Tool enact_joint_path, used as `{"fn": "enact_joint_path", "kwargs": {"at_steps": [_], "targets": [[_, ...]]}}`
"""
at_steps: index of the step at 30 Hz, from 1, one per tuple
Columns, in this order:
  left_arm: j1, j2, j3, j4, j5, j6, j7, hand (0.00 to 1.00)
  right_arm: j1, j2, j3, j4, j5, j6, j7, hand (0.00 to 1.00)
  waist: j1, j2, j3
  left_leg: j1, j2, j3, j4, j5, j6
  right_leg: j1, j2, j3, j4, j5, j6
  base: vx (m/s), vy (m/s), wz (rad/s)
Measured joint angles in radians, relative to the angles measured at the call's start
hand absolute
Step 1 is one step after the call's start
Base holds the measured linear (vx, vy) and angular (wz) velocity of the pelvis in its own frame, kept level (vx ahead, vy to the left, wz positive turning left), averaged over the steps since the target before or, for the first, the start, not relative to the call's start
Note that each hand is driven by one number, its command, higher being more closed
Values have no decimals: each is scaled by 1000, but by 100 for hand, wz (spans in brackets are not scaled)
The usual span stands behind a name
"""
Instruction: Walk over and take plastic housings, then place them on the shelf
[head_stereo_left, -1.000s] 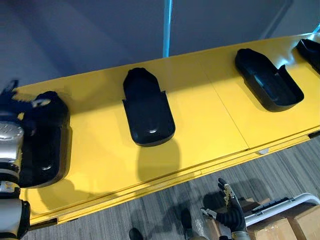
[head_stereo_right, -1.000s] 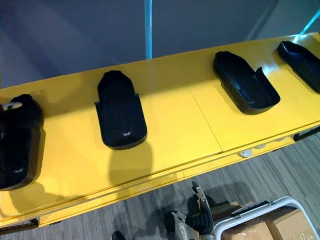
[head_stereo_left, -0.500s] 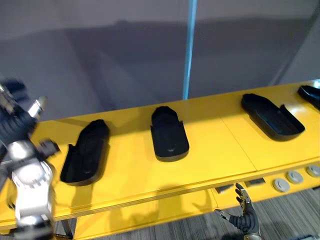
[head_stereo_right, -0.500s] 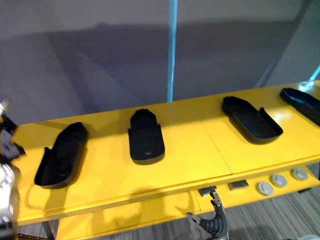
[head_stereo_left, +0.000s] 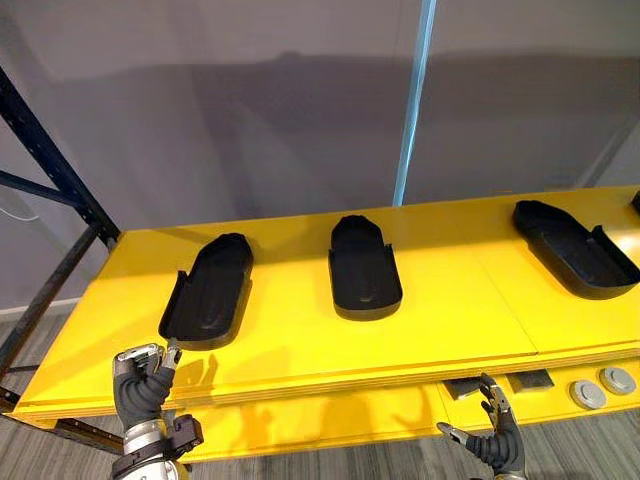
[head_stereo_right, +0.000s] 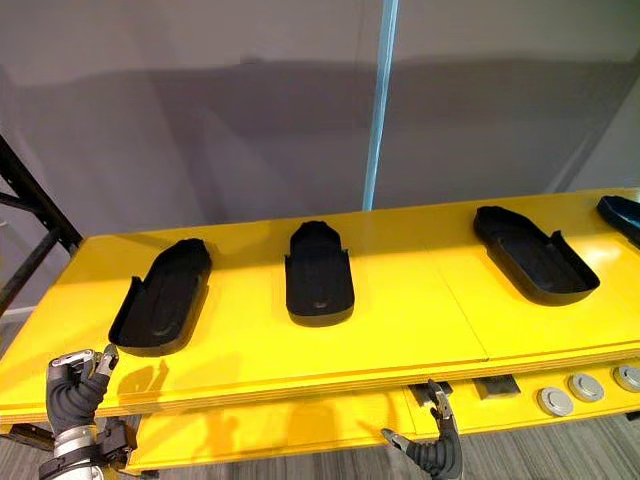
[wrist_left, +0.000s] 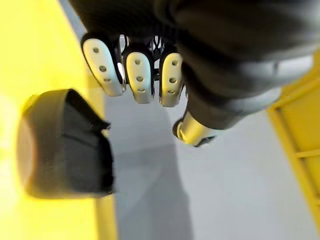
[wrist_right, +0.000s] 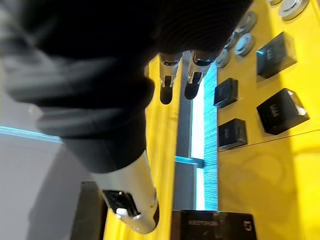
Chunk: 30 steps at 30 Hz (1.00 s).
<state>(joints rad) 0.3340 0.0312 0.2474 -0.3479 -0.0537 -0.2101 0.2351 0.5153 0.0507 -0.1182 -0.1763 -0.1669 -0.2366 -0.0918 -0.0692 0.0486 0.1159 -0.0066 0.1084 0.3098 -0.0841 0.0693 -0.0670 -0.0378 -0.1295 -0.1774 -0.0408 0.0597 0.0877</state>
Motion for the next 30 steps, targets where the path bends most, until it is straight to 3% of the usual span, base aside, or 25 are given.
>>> {"fn": "enact_joint_path", "kwargs": {"at_steps": [13, 30], "targets": [[-149, 2, 53, 137, -3, 19, 48, 100, -13, -3, 2, 38, 1, 11, 2, 0, -12, -8, 116, -42, 17, 52, 55, -44, -18, -54, 10, 47, 4, 1, 0, 17, -2, -13], [-223, 18, 72, 185, -5, 24, 69, 100, -13, -3, 4, 38, 1, 19, -6, 0, -26, -4, 138, -38, 20, 98, 60, -63, -23, -75, 14, 87, 5, -1, -1, -2, -7, -7]]}}
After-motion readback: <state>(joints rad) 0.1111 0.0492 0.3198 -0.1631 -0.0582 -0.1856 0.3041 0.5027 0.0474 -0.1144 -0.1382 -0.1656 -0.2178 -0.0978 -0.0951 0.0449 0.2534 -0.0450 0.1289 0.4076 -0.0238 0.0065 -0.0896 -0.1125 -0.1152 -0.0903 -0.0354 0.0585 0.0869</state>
